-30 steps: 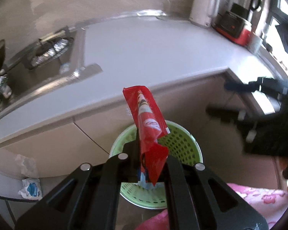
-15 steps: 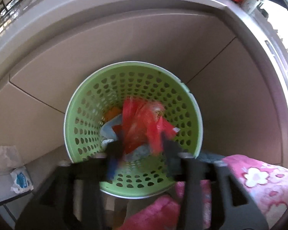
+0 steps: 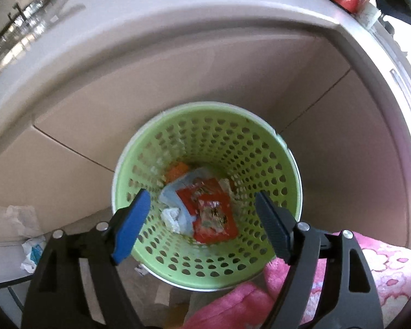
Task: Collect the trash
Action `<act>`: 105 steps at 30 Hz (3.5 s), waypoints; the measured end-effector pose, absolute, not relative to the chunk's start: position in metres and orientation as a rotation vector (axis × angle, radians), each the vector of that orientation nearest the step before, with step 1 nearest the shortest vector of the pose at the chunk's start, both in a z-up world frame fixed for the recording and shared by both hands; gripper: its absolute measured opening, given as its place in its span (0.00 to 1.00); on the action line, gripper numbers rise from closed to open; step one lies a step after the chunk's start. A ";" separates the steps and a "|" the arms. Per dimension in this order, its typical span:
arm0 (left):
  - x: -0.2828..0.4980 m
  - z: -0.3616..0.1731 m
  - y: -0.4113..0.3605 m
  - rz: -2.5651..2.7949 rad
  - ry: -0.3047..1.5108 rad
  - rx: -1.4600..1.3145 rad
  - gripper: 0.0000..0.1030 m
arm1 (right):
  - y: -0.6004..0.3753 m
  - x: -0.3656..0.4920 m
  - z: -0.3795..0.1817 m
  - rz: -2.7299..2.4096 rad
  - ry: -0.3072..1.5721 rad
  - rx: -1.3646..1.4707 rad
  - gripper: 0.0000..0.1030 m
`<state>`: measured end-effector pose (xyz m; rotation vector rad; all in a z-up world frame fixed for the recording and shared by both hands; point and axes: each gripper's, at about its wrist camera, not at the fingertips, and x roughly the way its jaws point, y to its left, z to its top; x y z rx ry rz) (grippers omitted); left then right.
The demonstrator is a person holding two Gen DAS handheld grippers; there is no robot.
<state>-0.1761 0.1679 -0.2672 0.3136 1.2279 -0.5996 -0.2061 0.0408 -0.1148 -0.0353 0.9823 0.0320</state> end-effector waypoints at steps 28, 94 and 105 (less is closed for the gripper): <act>-0.081 -0.003 0.115 -0.282 0.639 0.097 0.92 | -0.079 -0.111 -0.019 -0.056 0.762 -0.023 0.97; -0.064 0.094 0.049 0.098 0.465 0.055 0.92 | -0.115 -0.060 0.096 0.240 0.520 0.009 0.98; -0.063 0.094 0.047 0.097 0.465 0.059 0.92 | -0.116 -0.061 0.097 0.240 0.518 0.010 0.98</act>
